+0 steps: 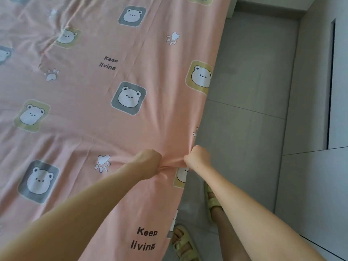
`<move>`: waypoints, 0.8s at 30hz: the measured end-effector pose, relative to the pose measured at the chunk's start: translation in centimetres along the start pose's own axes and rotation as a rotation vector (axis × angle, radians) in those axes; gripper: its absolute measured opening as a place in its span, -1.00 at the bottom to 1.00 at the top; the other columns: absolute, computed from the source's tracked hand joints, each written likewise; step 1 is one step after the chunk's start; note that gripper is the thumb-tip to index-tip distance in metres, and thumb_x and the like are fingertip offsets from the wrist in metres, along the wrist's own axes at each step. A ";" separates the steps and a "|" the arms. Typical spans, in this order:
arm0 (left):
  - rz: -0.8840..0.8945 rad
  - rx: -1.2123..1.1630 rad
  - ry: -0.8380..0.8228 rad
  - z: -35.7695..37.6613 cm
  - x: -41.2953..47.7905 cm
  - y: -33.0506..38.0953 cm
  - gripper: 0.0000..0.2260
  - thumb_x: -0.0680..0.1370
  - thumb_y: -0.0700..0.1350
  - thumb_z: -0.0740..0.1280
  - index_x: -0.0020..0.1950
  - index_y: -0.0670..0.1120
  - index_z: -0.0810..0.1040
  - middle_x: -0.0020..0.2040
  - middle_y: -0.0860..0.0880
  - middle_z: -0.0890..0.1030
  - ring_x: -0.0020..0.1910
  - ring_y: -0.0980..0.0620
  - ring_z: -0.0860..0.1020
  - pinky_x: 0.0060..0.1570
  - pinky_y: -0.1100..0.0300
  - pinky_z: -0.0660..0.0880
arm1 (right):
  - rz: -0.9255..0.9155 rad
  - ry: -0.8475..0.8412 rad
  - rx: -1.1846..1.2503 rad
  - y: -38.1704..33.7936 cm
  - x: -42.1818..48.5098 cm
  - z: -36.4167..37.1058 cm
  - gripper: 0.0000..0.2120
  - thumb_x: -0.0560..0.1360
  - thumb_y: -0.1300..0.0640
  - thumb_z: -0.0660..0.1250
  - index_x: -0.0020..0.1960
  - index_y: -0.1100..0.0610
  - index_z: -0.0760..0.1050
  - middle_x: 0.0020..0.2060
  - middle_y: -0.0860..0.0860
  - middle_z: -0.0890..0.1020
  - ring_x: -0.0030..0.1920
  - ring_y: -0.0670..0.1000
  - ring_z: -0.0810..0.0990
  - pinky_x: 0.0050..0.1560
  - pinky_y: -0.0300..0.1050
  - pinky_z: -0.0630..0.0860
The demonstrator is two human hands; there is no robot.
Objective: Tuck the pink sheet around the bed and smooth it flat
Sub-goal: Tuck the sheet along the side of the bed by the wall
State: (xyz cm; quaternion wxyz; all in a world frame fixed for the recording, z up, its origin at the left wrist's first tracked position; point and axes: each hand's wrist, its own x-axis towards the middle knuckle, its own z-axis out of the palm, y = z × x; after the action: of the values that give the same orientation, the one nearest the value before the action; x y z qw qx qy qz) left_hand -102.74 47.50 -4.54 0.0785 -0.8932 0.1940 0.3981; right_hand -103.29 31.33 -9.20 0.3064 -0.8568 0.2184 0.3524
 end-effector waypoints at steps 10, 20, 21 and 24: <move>0.051 0.033 0.352 1.8 -1.2 0.3 -0.76 0.57 0.04 0.13 -0.10 -0.10 0.45 -0.09 -0.07 0.53 -0.06 -0.10 0.51 -0.26 0.12 0.33 | -0.159 0.080 0.227 3.8 -2.6 4.6 -0.58 0.51 0.10 0.20 -0.49 0.09 0.21 -0.58 -0.06 0.29 -0.54 -0.06 0.26 -0.52 -0.19 0.11; 0.128 0.309 0.060 -0.2 1.2 0.6 -0.71 0.58 -0.07 0.21 0.28 -0.09 0.35 0.18 -0.08 0.45 0.16 -0.08 0.46 0.05 0.12 0.41 | -0.113 -0.171 0.389 2.7 -1.4 4.8 -0.75 0.39 0.32 0.25 -0.41 0.14 0.30 -0.44 0.04 0.40 -0.29 0.06 0.42 -0.28 -0.13 0.31; 0.118 0.290 0.043 -0.2 1.2 0.5 -0.73 0.59 -0.08 0.20 0.28 -0.10 0.36 0.18 -0.08 0.47 0.16 -0.08 0.47 0.08 0.13 0.40 | -0.115 -0.182 0.366 2.6 -1.4 4.8 -0.73 0.40 0.32 0.24 -0.41 0.13 0.27 -0.45 0.03 0.37 -0.29 0.06 0.40 -0.28 -0.14 0.30; 0.108 0.255 -0.007 -0.3 0.6 0.4 -0.77 0.59 -0.10 0.19 0.23 -0.11 0.42 0.15 -0.08 0.51 0.14 -0.08 0.50 0.06 0.14 0.42 | -0.127 -0.189 0.284 2.3 -2.3 4.8 -0.69 0.41 0.36 0.20 -0.43 0.13 0.21 -0.43 0.03 0.33 -0.35 0.06 0.37 -0.35 -0.14 0.27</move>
State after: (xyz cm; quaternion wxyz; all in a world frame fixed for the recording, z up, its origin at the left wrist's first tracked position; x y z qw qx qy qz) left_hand -102.32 46.91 -4.80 0.1707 -0.8629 0.2905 0.3767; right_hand -108.38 33.35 -11.10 0.4652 -0.7801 0.1813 0.3771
